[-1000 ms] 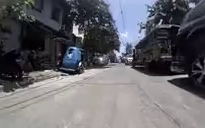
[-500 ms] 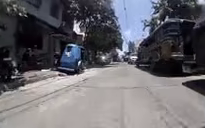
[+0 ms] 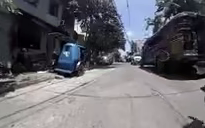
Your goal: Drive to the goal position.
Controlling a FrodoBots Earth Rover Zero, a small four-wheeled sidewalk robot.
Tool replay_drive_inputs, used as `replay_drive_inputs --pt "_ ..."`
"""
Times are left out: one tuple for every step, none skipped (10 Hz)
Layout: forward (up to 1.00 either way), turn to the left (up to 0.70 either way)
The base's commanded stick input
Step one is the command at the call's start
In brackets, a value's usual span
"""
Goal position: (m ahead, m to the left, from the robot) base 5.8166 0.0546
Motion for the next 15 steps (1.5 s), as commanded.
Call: replay_drive_inputs --pt "1.0 0.0" --pt "1.0 0.0" --pt "1.0 0.0" --pt "1.0 0.0" --pt "1.0 0.0" --pt "1.0 0.0" --pt "1.0 0.0" --pt "1.0 0.0" --pt "1.0 0.0" --pt "1.0 0.0" --pt "1.0 0.0" --pt "1.0 0.0" --pt "1.0 -0.35" --pt "1.0 -0.4" --pt "1.0 -0.4"
